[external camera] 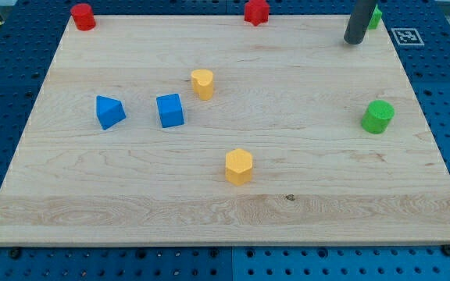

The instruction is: Move the arm parallel to the red star

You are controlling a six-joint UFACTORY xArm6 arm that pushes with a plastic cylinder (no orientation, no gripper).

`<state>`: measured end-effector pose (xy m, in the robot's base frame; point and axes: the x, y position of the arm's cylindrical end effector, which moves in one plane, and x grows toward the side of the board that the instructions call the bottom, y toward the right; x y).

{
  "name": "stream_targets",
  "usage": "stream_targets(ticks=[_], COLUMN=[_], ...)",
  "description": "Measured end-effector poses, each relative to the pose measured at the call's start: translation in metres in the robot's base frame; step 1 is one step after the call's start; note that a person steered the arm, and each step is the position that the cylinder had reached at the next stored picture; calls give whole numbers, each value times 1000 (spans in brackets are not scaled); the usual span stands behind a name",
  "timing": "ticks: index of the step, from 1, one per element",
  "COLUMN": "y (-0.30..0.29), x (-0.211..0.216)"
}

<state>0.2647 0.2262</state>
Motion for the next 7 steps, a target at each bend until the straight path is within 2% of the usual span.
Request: stream_targets(ticks=[2,4,7], y=[-33,-94,-135], x=[4,12,46])
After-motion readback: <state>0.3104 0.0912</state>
